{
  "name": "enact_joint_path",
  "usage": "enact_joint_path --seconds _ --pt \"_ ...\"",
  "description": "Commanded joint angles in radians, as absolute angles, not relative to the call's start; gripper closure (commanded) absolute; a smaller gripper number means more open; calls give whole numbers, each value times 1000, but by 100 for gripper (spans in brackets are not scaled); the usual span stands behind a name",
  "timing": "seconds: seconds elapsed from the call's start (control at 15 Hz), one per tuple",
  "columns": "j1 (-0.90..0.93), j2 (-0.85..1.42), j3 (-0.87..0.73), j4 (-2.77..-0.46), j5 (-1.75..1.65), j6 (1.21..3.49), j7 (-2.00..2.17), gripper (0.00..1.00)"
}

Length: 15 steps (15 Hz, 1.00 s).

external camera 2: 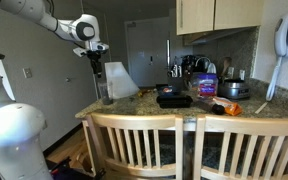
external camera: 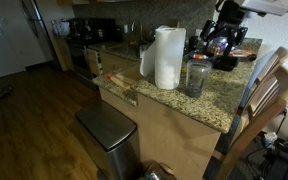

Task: Move the clear bottle to the right

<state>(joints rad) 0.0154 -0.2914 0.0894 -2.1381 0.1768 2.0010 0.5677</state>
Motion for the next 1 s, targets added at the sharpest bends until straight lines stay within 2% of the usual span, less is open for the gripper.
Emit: enact_joint_path --seconds 0.0,0.47,0.67,0.73,0.93 --pt "-2 -274 90 -2137 152 2047 602 0" --pt "-1 -252 93 -2126 140 2055 607 0" --pt "-33 -211 110 -2155 37 2180 755 0" --pt "-6 -240 93 -2141 78 2120 699 0" --pt "-10 -209 91 -2145 49 2161 741 0"
